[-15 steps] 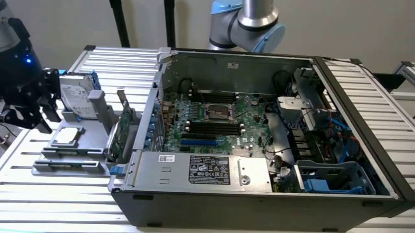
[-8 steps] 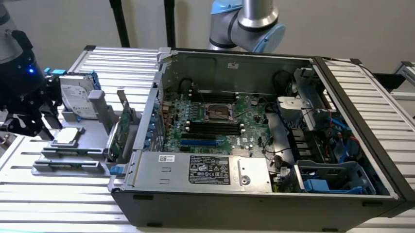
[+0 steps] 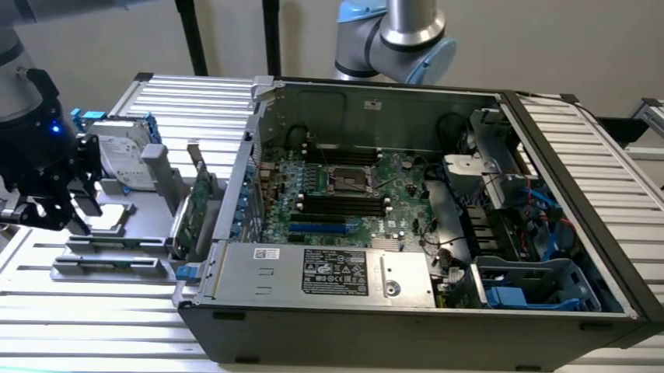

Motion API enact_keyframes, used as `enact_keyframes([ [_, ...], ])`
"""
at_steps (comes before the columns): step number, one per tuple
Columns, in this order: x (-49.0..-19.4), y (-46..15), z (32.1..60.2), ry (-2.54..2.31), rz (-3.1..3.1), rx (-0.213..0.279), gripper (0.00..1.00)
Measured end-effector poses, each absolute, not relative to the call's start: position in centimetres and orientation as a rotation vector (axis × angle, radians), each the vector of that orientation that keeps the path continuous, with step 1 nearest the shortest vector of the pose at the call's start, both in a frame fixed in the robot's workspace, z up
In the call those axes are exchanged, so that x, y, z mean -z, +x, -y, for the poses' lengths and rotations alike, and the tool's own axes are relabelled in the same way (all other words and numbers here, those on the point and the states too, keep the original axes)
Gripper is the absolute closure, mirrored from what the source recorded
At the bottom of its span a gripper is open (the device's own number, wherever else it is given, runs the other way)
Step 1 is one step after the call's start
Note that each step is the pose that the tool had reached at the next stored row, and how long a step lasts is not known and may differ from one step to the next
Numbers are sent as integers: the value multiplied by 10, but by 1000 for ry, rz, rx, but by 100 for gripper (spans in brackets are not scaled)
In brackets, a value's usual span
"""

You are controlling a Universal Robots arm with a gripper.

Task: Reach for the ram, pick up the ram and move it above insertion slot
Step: 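Pick up the ram and move it above insertion slot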

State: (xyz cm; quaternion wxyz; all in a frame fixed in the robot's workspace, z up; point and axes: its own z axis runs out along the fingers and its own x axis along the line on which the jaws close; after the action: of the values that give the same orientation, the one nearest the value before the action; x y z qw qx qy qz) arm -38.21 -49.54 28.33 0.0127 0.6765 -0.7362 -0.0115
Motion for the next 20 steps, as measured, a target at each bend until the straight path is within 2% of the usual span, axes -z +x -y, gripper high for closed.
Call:
enact_keyframes([
  [20, -247, -382, 501, 2175, 2230, 35, 64],
])
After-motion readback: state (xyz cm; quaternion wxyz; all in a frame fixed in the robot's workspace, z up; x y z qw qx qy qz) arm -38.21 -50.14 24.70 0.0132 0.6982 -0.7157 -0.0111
